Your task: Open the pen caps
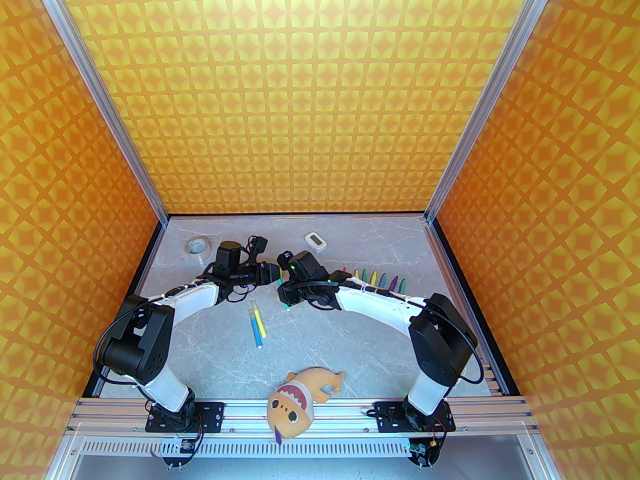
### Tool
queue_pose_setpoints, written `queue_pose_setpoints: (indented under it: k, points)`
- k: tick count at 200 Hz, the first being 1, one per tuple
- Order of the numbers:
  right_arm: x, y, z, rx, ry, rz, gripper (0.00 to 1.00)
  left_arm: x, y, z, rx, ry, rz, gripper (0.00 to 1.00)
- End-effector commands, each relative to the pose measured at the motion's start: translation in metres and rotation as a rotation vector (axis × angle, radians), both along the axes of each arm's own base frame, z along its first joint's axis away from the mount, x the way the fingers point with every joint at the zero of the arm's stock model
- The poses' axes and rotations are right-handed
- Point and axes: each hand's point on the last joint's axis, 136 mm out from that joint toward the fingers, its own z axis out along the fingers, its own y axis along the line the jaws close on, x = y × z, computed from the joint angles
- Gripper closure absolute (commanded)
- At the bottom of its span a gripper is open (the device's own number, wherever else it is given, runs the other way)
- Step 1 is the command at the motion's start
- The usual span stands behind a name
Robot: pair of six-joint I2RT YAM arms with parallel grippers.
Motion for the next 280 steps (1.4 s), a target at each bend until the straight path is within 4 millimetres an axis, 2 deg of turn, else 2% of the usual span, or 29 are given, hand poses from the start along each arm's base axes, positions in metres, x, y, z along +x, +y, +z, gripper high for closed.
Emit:
queue_pose_setpoints:
  k: [1, 94, 137, 158, 192, 254, 280]
  points:
    - [0.004, 0.003, 0.015, 0.068, -0.065, 0.001, 0.66, 0.002, -0.005, 0.015, -0.032, -0.005, -0.019, 0.93]
    - [0.005, 0.002, 0.022, 0.122, -0.126, -0.011, 0.72, -0.007, -0.01, 0.025, -0.081, 0.007, -0.068, 0.94]
    - [0.004, 0.003, 0.02, 0.119, -0.117, -0.006, 0.84, -0.009, -0.01, 0.028, -0.085, -0.001, -0.078, 0.95]
    - [0.0, 0.001, 0.016, 0.115, -0.102, 0.0, 0.91, -0.008, -0.01, 0.032, -0.091, -0.011, -0.076, 0.99]
    - [-0.014, -0.006, 0.011, 0.103, -0.072, 0.029, 1.0, 0.001, -0.006, 0.044, -0.1, -0.039, -0.049, 1.0]
    - [-0.042, -0.019, -0.005, 0.094, -0.019, 0.081, 1.0, 0.032, 0.007, 0.058, -0.13, -0.038, 0.061, 1.0]
    - [-0.048, -0.023, -0.009, 0.099, -0.016, 0.089, 1.0, 0.044, 0.013, 0.058, -0.148, -0.02, 0.107, 1.0]
